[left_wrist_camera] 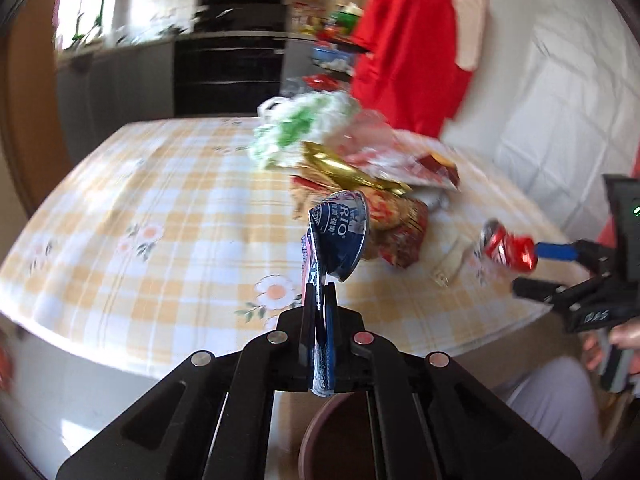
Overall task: Collect trash
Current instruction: 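Grasp the brown paper snack bag with the right tool while the left tool holds the can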
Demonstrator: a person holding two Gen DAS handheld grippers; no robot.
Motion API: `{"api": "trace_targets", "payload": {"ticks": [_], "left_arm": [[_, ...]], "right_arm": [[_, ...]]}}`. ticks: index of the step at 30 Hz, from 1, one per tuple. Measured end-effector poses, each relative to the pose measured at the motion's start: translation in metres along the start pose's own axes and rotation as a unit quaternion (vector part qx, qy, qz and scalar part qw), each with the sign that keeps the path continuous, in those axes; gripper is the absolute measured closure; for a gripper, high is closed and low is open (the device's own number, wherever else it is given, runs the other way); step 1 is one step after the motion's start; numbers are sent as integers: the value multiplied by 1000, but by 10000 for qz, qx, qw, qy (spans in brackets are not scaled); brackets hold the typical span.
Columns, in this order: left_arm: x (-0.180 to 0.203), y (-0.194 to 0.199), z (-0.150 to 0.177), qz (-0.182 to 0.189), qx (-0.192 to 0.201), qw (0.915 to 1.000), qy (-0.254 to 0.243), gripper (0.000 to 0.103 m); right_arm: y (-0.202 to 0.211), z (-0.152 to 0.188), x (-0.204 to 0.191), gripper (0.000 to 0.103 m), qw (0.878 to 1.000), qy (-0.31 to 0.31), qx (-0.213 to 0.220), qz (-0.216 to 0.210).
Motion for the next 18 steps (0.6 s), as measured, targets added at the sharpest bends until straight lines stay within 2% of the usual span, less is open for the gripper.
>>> {"api": "trace_targets", "payload": {"ticks": [2, 5, 8, 12, 17, 18], "left_arm": [[-14, 5, 2, 50, 39, 9996, 265, 98], [-31, 13, 4, 85, 109, 9984, 553, 98], [-41, 23, 4, 120, 198, 9974, 687, 98], [-51, 34, 6, 118, 308, 9965, 762, 98], [-60, 38, 8, 130, 376, 9957, 840, 98], [-61, 38, 7, 139, 382, 9955, 856, 98]], "right_arm": [[-11, -25, -21, 6, 9969, 729, -10, 291], [-37, -50, -45, 6, 9857, 1559, -183, 613], [-64, -69, -57, 6, 9754, 1966, -404, 906], [-87, -92, -65, 6, 9693, 2076, -473, 1231], [-105, -103, -69, 6, 9756, 1801, -668, 1064], [-105, -103, -70, 14, 9772, 1743, -676, 1006]]}}
Point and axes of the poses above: each gripper's, at about its wrist camera, not at the fingertips, and y roughly against the way its jaws point, x to its right, z to its underside, the point moved 8 cm from there along -y, roughly the way its jaws point, and after that the axes turned 11 degrees about -x, right-handed, at the moved point
